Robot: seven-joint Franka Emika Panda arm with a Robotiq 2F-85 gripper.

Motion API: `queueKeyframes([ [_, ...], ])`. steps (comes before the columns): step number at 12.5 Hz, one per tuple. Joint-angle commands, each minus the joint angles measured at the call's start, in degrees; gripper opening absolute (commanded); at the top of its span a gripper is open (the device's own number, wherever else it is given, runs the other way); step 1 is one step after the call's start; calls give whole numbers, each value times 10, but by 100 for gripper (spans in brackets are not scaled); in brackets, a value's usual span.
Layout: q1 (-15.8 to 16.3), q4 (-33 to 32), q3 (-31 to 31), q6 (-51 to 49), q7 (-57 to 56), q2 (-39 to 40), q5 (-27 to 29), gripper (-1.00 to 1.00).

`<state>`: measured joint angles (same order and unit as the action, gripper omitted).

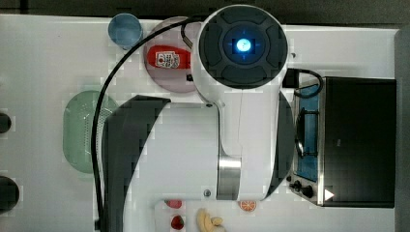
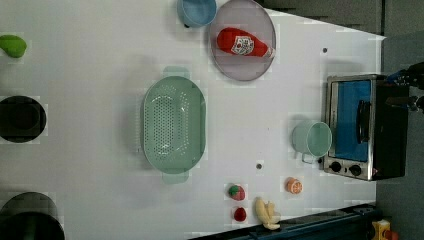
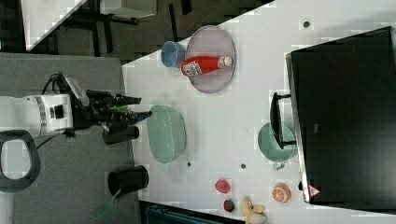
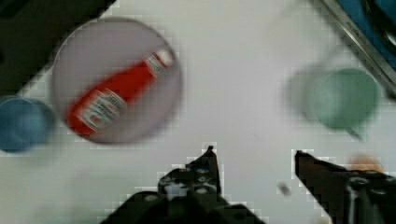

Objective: Drag strainer left to right.

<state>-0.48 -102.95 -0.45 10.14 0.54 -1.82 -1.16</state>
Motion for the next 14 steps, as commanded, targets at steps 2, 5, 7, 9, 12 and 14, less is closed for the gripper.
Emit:
queueKeyframes([
  [2,1,-176,-15,-136,99,-320,-9,82],
  [5,6,-176,1,-118,99,-315,-7,100],
  [7,18,-176,36,-83,99,-299,-2,100],
  [9,29,-176,88,-49,99,-272,-2,100],
  [12,32,-176,180,5,128,-211,-2,100],
  [14,32,-176,233,59,194,-158,-2,100],
])
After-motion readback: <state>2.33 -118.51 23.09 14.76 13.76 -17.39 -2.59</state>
